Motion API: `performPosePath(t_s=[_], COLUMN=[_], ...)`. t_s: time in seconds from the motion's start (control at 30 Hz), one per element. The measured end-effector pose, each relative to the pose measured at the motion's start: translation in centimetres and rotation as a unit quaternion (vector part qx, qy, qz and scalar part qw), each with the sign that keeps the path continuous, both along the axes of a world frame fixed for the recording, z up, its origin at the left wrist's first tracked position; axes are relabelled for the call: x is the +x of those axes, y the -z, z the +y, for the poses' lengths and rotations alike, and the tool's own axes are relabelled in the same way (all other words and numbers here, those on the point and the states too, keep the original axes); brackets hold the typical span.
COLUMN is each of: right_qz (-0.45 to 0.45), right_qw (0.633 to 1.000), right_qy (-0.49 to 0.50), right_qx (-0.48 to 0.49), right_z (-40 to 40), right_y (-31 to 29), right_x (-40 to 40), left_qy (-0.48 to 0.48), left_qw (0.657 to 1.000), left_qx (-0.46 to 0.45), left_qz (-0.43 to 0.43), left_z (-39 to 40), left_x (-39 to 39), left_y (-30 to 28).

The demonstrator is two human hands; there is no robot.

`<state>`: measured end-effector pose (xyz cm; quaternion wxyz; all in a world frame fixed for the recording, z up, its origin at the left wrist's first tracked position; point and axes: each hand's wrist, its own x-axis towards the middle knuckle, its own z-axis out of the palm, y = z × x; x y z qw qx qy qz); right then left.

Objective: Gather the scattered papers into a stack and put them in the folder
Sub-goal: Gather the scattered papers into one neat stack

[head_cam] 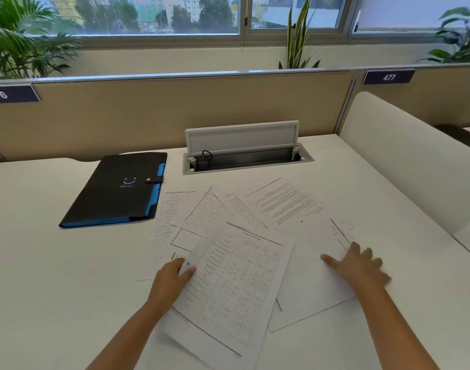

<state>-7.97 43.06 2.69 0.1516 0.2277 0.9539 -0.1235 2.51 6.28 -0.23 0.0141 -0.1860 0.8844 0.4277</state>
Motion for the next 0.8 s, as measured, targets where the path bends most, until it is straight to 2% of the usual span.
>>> performPosePath(t_s=[0.17, 0.4, 0.8], right_qz=[-0.007, 0.014, 0.042], right_qw=[1.000, 0.999, 0.999], right_qy=[-0.017, -0.002, -0.003], right_qx=[0.019, 0.046, 0.033], right_z=[0.55, 0.97, 0.44], right_y=[0.09, -0.67, -0.27], right_x=[0.01, -0.63, -0.11], left_qy=[-0.004, -0.004, -0.023], left_qw=[0.996, 0.993, 0.981], left_qx=[0.084, 0.112, 0.185], left_qz=[-0.019, -0.031, -0.047], left_z=[0.93, 0.80, 0.87], left_x=[-0.19, -0.26, -0.25], left_y=[0.11, 0.16, -0.40])
